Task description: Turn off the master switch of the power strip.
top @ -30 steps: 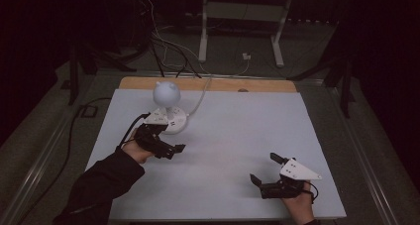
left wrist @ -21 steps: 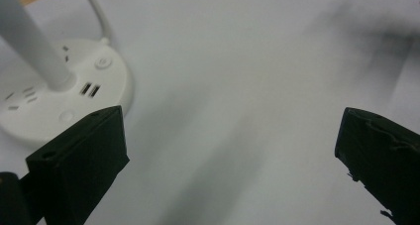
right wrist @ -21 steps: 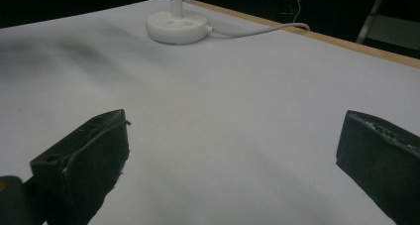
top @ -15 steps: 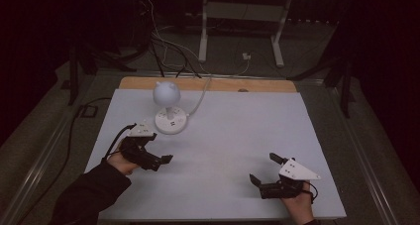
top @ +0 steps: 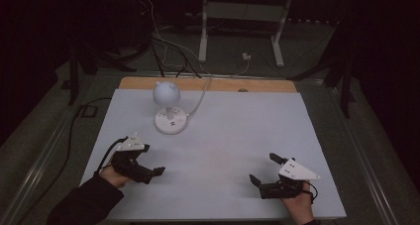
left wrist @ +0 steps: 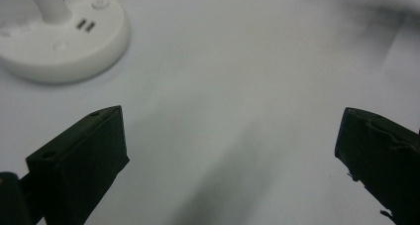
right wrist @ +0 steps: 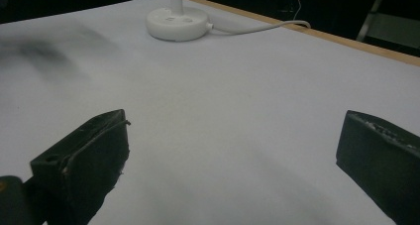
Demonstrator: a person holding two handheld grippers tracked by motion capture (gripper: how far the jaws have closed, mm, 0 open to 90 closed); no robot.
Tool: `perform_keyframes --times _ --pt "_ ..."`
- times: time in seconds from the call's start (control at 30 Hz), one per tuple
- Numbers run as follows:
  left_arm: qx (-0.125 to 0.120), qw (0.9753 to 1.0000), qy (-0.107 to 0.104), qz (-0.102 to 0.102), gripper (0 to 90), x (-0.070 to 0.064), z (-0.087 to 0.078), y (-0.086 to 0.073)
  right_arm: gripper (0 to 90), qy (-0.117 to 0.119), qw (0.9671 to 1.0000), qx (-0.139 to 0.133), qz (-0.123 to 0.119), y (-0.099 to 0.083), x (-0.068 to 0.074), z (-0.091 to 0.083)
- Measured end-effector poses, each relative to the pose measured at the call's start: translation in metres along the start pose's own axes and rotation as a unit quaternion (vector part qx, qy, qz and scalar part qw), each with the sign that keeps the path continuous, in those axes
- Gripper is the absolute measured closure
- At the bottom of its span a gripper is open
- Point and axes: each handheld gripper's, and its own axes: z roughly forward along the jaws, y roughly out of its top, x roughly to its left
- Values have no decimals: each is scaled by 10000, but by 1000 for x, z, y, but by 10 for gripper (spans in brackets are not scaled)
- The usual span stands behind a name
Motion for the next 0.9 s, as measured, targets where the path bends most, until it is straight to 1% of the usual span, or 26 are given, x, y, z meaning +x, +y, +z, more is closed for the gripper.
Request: perform_keyframes --times 0.07,0.13,0.2,0.37,0.43,0.47,0.5,0.53,0.57,0.63,0.67,0.73,0.8,0.83,0.9 --pt "12 10000 6 -66 4 0 0 -6 0 3 10000 5 8 0 0 0" --pt "36 10000 49 -77 3 -1 0 -13 0 -1 10000 16 1 0 0 0" --pt "43 9999 27 -118 3 -2 -1 -18 0 0 10000 22 -8 0 0 1" --pt "56 9998 122 -138 4 -3 -3 -31 0 2 10000 37 -21 0 0 1" --pt "8 9997 99 -228 4 -3 -4 -36 0 8 10000 45 -18 0 1 1" --pt "17 9996 127 -232 3 -3 -4 -39 0 5 10000 46 -16 -1 1 1" --pt "16 9996 200 -197 4 -3 -4 -42 0 6 10000 49 -17 -1 1 1" --pt "5 9995 224 -202 4 -3 -4 -45 0 6 10000 52 -14 -1 1 1" --pt "4 9996 203 -217 4 -3 -5 -47 0 7 10000 54 -13 -1 0 1" --pt "-33 9992 364 -186 3 -5 -5 -52 0 10 10000 50 -22 -1 1 1" --pt "-41 9991 394 -179 4 -5 -6 -54 0 12 10000 55 -20 -1 1 1" --pt "-106 9985 466 -267 4 -5 -8 -57 0 16 10000 61 -18 -1 1 1" --pt "-144 9974 623 -333 4 -4 -10 -60 0 16 10000 65 -18 -1 0 1" --pt "-179 9969 665 -368 4 -4 -12 -61 0 15 10000 68 -24 -1 0 1" --pt "-203 9965 678 -452 4 -3 -13 -65 0 21 10000 69 -23 -1 0 1"
